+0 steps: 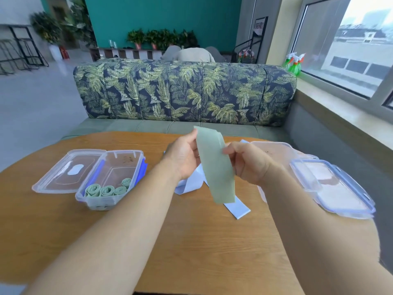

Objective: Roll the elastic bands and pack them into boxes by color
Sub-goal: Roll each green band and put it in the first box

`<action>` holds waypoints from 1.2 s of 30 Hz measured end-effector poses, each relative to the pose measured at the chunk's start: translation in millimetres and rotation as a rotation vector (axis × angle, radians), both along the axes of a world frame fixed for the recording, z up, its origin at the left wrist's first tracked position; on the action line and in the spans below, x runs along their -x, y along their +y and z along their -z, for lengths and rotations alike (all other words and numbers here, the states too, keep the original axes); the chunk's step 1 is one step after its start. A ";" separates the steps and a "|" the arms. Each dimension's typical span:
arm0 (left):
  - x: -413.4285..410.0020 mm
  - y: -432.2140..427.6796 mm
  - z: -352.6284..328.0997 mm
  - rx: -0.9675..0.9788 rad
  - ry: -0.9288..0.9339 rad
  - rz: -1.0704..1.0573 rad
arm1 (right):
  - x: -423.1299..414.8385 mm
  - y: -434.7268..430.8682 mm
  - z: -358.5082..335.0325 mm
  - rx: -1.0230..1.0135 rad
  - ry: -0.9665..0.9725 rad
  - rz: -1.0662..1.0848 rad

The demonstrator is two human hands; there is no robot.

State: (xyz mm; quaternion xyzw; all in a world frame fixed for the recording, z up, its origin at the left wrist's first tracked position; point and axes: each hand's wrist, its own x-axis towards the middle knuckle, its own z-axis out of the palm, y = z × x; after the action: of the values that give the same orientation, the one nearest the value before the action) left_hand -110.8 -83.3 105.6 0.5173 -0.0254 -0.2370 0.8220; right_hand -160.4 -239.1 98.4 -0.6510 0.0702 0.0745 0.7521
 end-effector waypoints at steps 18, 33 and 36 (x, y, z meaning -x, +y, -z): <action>63.2 25.3 -12.7 -0.163 -0.420 -0.069 | 36.0 31.3 -31.5 -0.059 -0.322 0.209; 40.1 0.4 -29.5 -0.053 -0.131 -0.240 | 52.0 34.3 -24.3 0.071 -0.094 -0.205; 27.2 -3.8 -32.6 -0.131 -0.126 -0.168 | 41.1 24.9 -23.9 0.004 -0.043 -0.164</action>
State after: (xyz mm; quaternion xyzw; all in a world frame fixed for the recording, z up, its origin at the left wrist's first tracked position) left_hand -138.0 -87.1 138.3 0.5842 -0.0179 -0.1354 0.8000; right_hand -201.6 -214.1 122.3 -0.6576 0.0007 0.1219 0.7435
